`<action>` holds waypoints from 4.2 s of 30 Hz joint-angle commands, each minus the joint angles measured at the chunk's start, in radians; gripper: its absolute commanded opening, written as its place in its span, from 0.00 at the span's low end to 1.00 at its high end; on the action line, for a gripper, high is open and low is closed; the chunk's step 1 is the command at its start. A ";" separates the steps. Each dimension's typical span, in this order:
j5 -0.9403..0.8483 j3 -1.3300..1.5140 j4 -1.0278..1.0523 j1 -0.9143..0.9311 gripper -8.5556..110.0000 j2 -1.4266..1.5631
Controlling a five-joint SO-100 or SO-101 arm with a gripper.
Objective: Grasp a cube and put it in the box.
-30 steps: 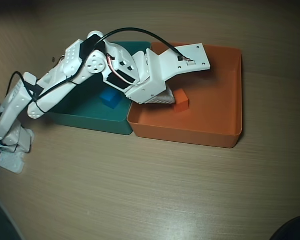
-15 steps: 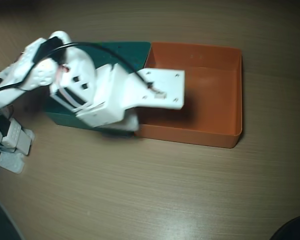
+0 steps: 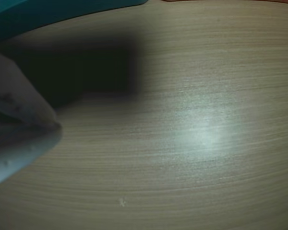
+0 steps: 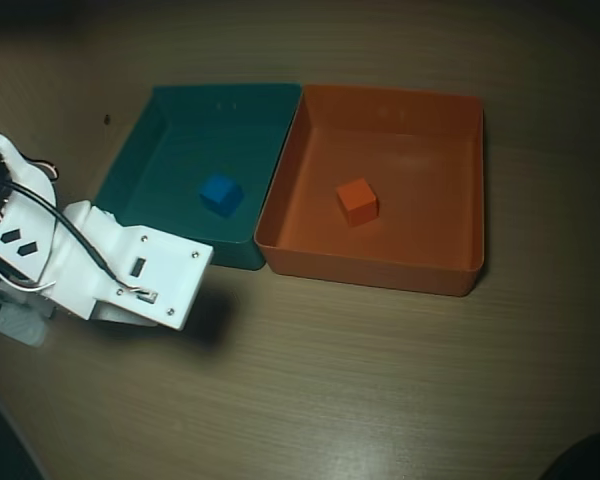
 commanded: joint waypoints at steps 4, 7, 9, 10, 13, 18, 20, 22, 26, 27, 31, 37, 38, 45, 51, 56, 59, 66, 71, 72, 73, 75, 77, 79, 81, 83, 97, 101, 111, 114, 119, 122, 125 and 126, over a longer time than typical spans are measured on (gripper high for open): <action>-0.003 0.466 -0.215 0.017 0.02 0.319; -0.003 0.701 -0.316 0.014 0.02 0.489; -0.003 0.839 -0.365 0.008 0.02 0.609; -0.003 0.902 -0.380 0.006 0.02 0.669; -0.003 1.060 -0.408 0.003 0.02 0.833; -0.002 1.244 -0.410 0.002 0.02 1.045; 0.002 1.249 -0.394 0.002 0.02 1.088; 0.002 1.247 -0.354 0.000 0.02 1.120; 0.000 1.246 -0.202 0.000 0.02 1.178; 0.000 1.246 -0.153 0.000 0.02 1.204; 0.000 1.246 0.044 0.000 0.02 1.316; 0.000 1.246 0.252 -0.028 0.02 1.324; 0.000 1.246 0.258 -0.028 0.02 1.324; 0.002 1.246 0.245 -0.025 0.02 1.324; 0.002 1.246 0.245 -0.021 0.02 1.324; 0.002 1.246 0.245 -0.021 0.02 1.324; 0.002 1.246 0.245 -0.021 0.02 1.324; 0.002 1.246 0.245 -0.021 0.02 1.324; 0.002 1.246 0.245 -0.023 0.02 1.324; 0.002 1.246 0.245 -0.023 0.02 1.324; 0.002 1.246 0.245 -0.023 0.02 1.324; 0.002 1.246 0.245 -0.021 0.02 1.324; 0.002 1.246 0.245 -0.021 0.02 1.324; 0.002 1.246 0.245 -0.021 0.02 1.324; 0.002 1.246 0.245 -0.023 0.02 1.324; 0.002 1.246 0.245 -0.028 0.02 1.324; 0.002 1.246 0.245 -0.023 0.02 1.324; 0.002 1.246 0.245 -0.021 0.02 1.324; 0.000 1.226 0.233 -0.031 0.02 1.322; -0.002 1.190 0.232 -0.034 0.02 1.299; -0.002 0.999 0.232 -0.035 0.02 1.138; -0.002 0.844 0.232 -0.035 0.02 0.996; -0.002 0.672 0.232 -0.035 0.02 0.850; -0.002 0.614 0.232 -0.035 0.02 0.804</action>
